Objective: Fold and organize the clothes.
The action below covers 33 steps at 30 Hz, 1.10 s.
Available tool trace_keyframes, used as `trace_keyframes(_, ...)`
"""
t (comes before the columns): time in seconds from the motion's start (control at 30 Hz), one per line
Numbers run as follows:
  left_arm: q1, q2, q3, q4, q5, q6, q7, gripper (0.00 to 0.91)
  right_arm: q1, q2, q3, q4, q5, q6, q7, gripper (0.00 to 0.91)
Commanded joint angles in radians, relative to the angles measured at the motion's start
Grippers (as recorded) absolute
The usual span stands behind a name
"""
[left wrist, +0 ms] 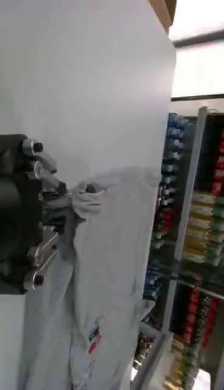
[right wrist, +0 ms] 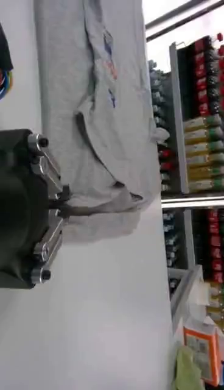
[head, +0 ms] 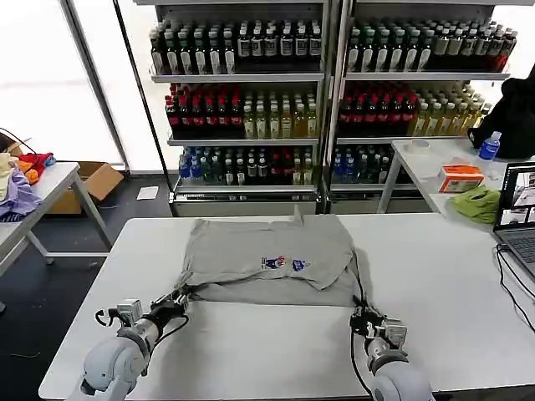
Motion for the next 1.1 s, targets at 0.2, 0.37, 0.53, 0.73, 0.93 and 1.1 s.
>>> trace_keyframes(0.2, 0.048, -0.006, -0.017, -0.021, -0.003, -0.002, 0.004, 0.0, -0.032, -0.017, 0.017, 0.039, 0.09, -0.049, 0.002, 0.0)
trace_keyframes(0.37, 0.109, -0.001, -0.039, -0.072, -0.004, 0.003, 0.003, 0.0, -0.113, -0.05, 0.059, 0.109, 0.095, -0.067, -0.01, 0.0)
trace_keyframes(0.53, 0.183, 0.004, -0.068, -0.126, -0.004, 0.004, -0.004, 0.0, -0.203, -0.056, 0.093, 0.165, 0.092, -0.077, -0.025, 0.0)
trace_keyframes(0.73, 0.305, -0.022, -0.094, -0.231, 0.039, 0.005, -0.004, 0.0, -0.338, -0.055, 0.139, 0.257, 0.078, -0.082, -0.042, 0.0)
trace_keyframes(0.93, 0.448, -0.11, -0.138, -0.364, 0.092, 0.006, -0.003, 0.0, -0.444, -0.04, 0.169, 0.3, 0.003, -0.052, -0.056, 0.0)
trace_keyframes(1.1, 0.56, -0.142, -0.193, -0.439, 0.091, 0.007, 0.006, 0.0, -0.48, -0.027, 0.182, 0.319, -0.01, -0.042, -0.077, 0.0)
